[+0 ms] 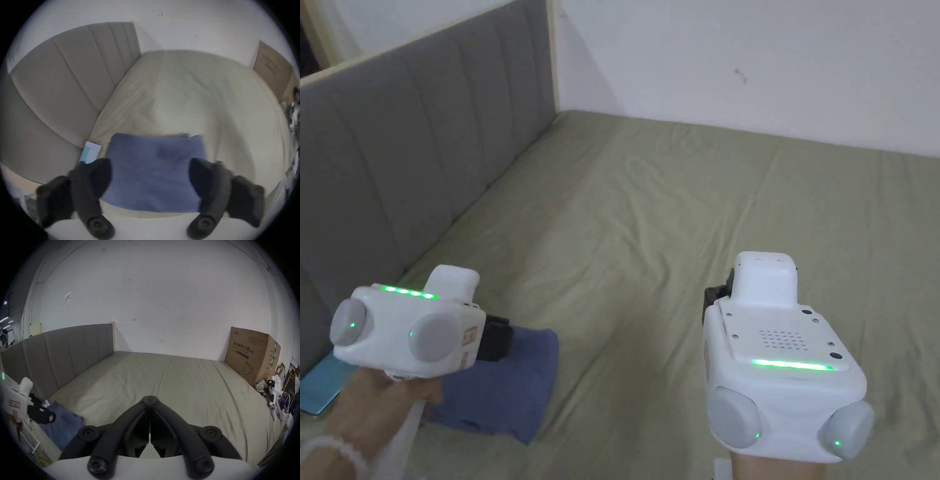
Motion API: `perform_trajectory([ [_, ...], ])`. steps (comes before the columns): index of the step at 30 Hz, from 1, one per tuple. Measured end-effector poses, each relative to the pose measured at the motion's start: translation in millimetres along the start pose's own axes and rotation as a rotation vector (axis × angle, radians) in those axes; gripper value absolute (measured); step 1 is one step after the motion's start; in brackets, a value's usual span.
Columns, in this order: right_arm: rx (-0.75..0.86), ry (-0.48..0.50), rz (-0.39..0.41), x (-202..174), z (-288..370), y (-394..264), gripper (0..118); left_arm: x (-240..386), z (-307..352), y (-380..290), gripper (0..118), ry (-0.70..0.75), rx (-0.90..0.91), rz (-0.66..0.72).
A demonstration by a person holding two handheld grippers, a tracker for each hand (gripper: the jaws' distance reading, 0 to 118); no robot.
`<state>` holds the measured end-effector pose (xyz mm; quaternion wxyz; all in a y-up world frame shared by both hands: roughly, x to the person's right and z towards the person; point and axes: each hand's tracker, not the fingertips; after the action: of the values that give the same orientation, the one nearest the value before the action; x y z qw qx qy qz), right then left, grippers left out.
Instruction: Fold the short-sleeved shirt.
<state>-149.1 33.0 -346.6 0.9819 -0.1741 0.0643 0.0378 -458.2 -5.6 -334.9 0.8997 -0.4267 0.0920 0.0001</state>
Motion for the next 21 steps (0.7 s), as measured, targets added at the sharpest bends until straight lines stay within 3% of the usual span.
perform_trajectory([
  [1,-0.007,-0.008,-0.001,5,1,-1,1,12,11,-3,68,-0.041,0.037,0.014],
  [2,-0.012,-0.014,-0.01,12,3,-2,1,23,20,-5,31,-0.058,0.061,0.028],
  [3,-0.018,-0.009,-0.022,19,5,-3,1,34,29,-8,6,-0.068,0.08,0.036],
  [5,-0.035,-0.014,-0.045,33,11,-3,1,65,52,-14,0,-0.066,0.128,0.008],
  [10,-0.03,-0.042,-0.058,75,32,-2,1,131,88,-24,0,-0.05,0.2,-0.042],
  [16,-0.023,-0.086,-0.079,127,56,4,1,191,144,-22,0,-0.011,0.476,0.031],
  [21,0.013,-0.118,-0.125,166,74,19,1,226,178,-5,0,-0.006,0.614,-0.05],
])
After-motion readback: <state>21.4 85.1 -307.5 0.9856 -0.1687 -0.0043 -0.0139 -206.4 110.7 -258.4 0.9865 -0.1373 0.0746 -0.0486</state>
